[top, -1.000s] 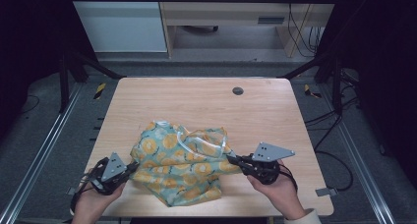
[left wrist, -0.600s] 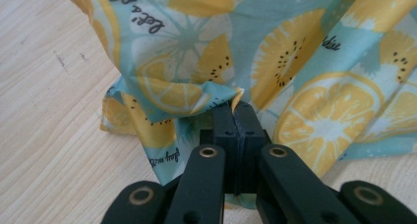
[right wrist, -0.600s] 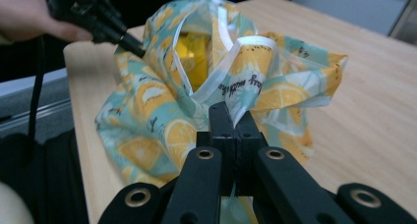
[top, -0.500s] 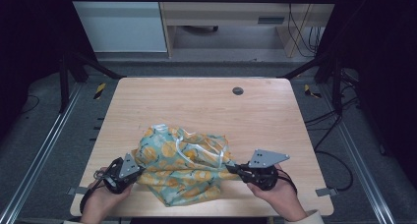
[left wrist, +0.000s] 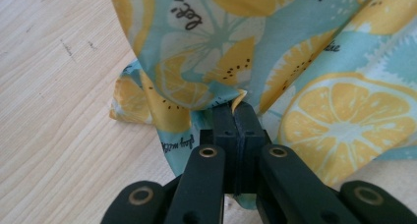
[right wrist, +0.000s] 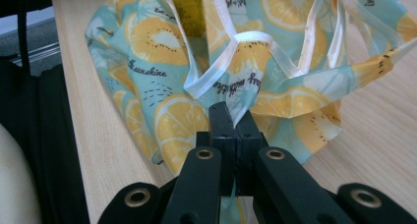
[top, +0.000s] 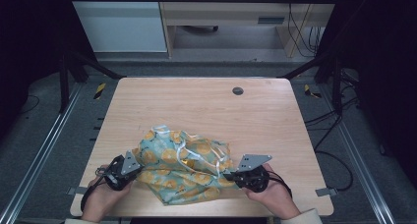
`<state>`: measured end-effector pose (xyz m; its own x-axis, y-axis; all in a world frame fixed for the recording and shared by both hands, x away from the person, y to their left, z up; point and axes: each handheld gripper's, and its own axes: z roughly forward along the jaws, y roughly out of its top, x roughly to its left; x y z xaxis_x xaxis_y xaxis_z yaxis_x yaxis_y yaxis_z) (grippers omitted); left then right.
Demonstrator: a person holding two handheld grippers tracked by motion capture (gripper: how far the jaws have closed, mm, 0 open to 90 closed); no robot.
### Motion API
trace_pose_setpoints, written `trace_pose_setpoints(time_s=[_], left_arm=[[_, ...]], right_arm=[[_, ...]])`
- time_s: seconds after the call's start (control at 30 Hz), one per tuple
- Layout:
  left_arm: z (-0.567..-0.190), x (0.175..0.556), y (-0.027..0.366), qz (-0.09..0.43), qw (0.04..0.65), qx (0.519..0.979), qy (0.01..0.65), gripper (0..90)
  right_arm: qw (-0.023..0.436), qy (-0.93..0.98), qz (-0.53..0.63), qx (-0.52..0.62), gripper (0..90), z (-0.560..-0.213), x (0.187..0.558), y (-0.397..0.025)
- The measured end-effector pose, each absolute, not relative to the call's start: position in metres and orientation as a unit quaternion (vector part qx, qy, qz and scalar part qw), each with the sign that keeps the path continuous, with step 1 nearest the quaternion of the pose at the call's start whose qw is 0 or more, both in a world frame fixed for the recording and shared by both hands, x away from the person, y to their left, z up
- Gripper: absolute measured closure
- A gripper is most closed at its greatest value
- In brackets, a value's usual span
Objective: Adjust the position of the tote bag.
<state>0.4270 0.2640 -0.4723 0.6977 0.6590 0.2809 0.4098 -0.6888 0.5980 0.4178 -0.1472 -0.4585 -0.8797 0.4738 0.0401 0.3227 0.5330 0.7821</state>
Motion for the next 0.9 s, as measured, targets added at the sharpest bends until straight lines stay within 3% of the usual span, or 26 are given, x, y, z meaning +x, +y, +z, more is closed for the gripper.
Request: trace_pose_setpoints(time_s=[0.9], left_arm=[[-0.479, 0.458, 0.26, 0.245, 0.262, 0.873, 0.331, 90.0]], right_arm=[[0.089, 0.875, 0.403, 0.255, 89.2, -0.475, 0.434, -0.142]])
